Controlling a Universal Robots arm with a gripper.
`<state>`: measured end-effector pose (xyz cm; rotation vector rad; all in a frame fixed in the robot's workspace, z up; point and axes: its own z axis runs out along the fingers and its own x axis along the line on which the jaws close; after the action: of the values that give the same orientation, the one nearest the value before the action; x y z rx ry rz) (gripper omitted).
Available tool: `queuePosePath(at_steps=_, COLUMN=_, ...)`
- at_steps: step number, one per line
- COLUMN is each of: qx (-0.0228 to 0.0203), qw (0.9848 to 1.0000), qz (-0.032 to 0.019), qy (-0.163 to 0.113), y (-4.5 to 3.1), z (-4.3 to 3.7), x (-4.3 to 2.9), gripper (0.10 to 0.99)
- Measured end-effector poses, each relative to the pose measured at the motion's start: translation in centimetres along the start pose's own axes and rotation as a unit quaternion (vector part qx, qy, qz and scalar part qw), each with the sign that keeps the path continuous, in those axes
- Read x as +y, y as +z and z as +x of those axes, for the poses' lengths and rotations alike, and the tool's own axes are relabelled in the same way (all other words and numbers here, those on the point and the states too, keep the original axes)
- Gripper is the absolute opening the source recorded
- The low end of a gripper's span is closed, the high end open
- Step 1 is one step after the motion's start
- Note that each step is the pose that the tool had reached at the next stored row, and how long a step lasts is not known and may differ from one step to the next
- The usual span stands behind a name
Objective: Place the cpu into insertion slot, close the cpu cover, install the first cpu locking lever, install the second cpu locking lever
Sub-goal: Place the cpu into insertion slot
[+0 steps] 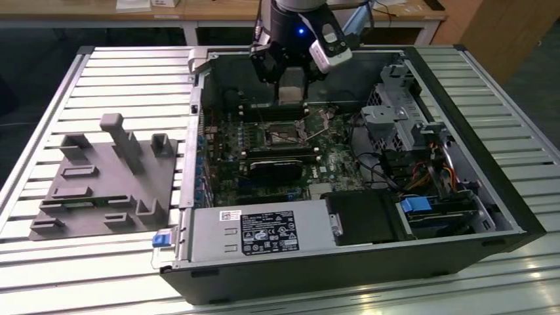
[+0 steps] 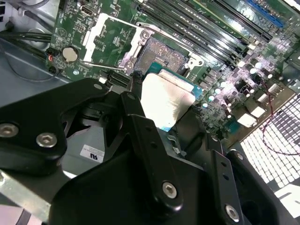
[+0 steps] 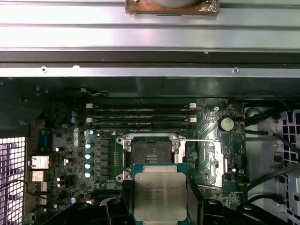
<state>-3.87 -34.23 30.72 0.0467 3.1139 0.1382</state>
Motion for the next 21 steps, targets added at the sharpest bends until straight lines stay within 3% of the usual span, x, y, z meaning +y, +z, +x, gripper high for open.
queuePosePath(at_steps=6, qx=-0.0046, qw=0.9986, qz=0.0013, qy=0.052, y=0.19, z=0.01, x=-0.02, gripper=0.537)
queuePosePath(at_steps=11, qx=-0.0086, qw=0.9952, qz=0.0023, qy=0.097, y=0.34, z=0.01, x=-0.03, gripper=0.537)
queuePosePath(at_steps=16, qx=-0.0126, qw=0.9898, qz=0.0033, qy=0.142, y=0.48, z=0.01, x=-0.04, gripper=0.537)
queuePosePath(at_steps=21, qx=-0.0166, qw=0.9823, qz=0.0044, qy=0.187, y=0.59, z=0.01, x=-0.05, gripper=0.537)
